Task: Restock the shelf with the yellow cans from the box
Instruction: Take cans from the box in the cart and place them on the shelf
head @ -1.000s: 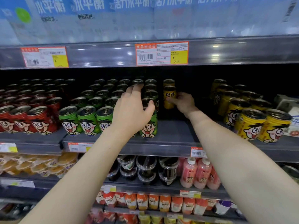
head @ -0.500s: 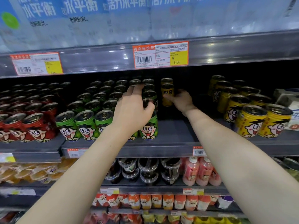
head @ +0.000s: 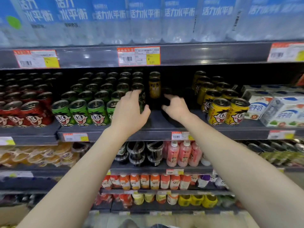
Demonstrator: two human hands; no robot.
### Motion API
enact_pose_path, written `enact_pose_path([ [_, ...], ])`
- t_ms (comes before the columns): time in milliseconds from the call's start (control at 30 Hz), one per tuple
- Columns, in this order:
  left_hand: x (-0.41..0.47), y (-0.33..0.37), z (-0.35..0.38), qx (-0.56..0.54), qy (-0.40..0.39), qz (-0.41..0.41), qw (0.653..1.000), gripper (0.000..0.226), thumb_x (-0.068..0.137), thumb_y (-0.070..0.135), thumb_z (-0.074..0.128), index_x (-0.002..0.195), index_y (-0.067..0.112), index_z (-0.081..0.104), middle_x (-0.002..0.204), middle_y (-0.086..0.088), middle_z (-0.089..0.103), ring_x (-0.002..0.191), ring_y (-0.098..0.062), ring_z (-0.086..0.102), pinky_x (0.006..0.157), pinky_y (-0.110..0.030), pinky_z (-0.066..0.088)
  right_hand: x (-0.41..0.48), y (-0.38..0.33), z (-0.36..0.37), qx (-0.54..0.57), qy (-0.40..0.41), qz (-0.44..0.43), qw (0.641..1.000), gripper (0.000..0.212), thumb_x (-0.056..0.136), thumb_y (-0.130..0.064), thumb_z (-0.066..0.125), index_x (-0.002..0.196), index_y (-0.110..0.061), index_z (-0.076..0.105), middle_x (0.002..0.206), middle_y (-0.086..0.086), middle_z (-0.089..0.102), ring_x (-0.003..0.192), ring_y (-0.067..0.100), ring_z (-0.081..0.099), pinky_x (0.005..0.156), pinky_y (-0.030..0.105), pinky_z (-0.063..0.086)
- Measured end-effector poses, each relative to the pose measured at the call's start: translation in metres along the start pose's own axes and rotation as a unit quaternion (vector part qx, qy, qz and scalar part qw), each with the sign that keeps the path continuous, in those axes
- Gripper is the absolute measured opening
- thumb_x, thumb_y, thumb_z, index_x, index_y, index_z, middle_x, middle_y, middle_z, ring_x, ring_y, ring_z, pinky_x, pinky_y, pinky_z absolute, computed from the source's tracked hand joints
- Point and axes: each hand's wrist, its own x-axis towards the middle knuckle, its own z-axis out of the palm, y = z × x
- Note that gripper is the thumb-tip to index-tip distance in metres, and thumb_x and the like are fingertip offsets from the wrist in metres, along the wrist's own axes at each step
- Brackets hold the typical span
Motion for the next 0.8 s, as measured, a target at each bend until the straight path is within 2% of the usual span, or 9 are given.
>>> enact_pose_path([
  [100,-0.024,0.012,-0.005,-0.009,-0.008,-0.003,1.000,0.061,0.097,0.035,0.060,0.151,0.011,0.045,0.148,-0.011,0.053,0.133,-0.030,0.053,0.106,-0.044,0.047,-0.026,-0.003,-0.005,-0.014,-0.031,-0.008,0.999,0.058,0.091,-0.018,0.064,0.147,-0.012,0.048,0.144,0.013,0.055,0.133,0.032,0.050,0.110,0.033,0.041],
  [267,-0.066,0.022,-0.011,0.011,-0.026,-0.003,1.000,0.061,0.098,0.033,0.060,0.151,0.007,0.045,0.144,-0.014,0.056,0.130,-0.032,0.055,0.103,-0.042,0.048,-0.067,-0.007,-0.005,-0.045,-0.054,-0.033,0.997,0.062,0.094,-0.019,0.060,0.151,-0.006,0.041,0.153,0.013,0.045,0.141,0.028,0.042,0.114,0.031,0.033],
  [467,-0.107,0.012,-0.015,0.052,-0.057,0.029,0.997,0.062,0.098,0.033,0.059,0.152,0.006,0.044,0.147,-0.012,0.055,0.133,-0.031,0.053,0.106,-0.042,0.044,-0.126,-0.025,0.000,-0.064,-0.057,-0.025,0.996,0.061,0.096,-0.020,0.056,0.154,-0.010,0.037,0.158,0.009,0.039,0.149,0.024,0.030,0.120,0.033,0.025],
  [533,-0.122,0.003,-0.020,0.060,-0.066,0.041,0.995,0.062,0.098,0.033,0.059,0.152,0.006,0.044,0.147,-0.013,0.055,0.133,-0.032,0.053,0.107,-0.044,0.044,-0.149,-0.037,0.003,-0.070,-0.049,-0.027,0.996,0.059,0.095,-0.019,0.057,0.151,-0.009,0.041,0.155,0.010,0.043,0.146,0.026,0.035,0.119,0.036,0.030],
  [667,-0.161,-0.032,-0.040,0.078,-0.108,0.041,0.990,0.064,0.098,0.033,0.058,0.153,0.005,0.043,0.150,-0.017,0.052,0.136,-0.036,0.050,0.113,-0.046,0.039,-0.196,-0.073,0.020,-0.107,-0.050,-0.003,0.993,0.054,0.092,-0.020,0.057,0.146,-0.013,0.050,0.145,0.010,0.055,0.133,0.030,0.051,0.105,0.040,0.045],
  [800,-0.212,-0.078,-0.067,0.081,-0.147,0.039,0.985,0.063,0.094,0.031,0.061,0.150,0.004,0.047,0.140,-0.017,0.058,0.126,-0.038,0.056,0.106,-0.047,0.045,-0.253,-0.119,0.052,-0.118,-0.079,0.035,0.989,0.052,0.091,-0.019,0.056,0.142,-0.010,0.053,0.141,0.011,0.058,0.128,0.031,0.055,0.101,0.042,0.049],
])
